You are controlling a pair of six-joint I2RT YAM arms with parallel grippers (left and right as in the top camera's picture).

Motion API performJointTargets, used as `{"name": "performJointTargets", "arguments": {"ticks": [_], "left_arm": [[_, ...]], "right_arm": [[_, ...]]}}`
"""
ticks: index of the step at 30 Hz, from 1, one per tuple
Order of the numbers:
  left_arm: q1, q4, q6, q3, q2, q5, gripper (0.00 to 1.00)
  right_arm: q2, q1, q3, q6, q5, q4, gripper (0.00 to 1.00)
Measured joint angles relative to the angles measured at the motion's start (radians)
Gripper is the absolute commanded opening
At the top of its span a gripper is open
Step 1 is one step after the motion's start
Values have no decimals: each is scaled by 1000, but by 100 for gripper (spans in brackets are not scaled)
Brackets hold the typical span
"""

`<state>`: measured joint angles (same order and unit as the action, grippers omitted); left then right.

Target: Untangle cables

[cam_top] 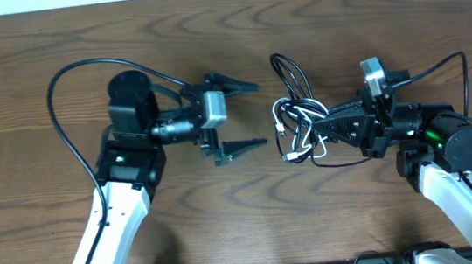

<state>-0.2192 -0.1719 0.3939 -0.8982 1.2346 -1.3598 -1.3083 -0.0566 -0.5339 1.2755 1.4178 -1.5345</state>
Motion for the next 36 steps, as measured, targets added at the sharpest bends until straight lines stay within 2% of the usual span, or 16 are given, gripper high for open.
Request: {"name": "performJointTargets", "arguments": {"ticks": [8,15,19,24,36], "left_arm": [[5,-9,0,0,37,-36,93],[-2,-46,0,0,100,-131,92],[-40,-52,0,0,100,-142,92],[-104,-55,0,0,100,-85,93],[-118,-70,0,0,100,-47,92]], "right_arm": [[0,-43,0,-4,-4,0,1],[0,-51,0,-14,-21,-1,1],[0,-51,0,-31,-32,-1,1],[0,-62,0,-53,-38,-1,1],[0,-74,0,-66,-39,-1,1]]}}
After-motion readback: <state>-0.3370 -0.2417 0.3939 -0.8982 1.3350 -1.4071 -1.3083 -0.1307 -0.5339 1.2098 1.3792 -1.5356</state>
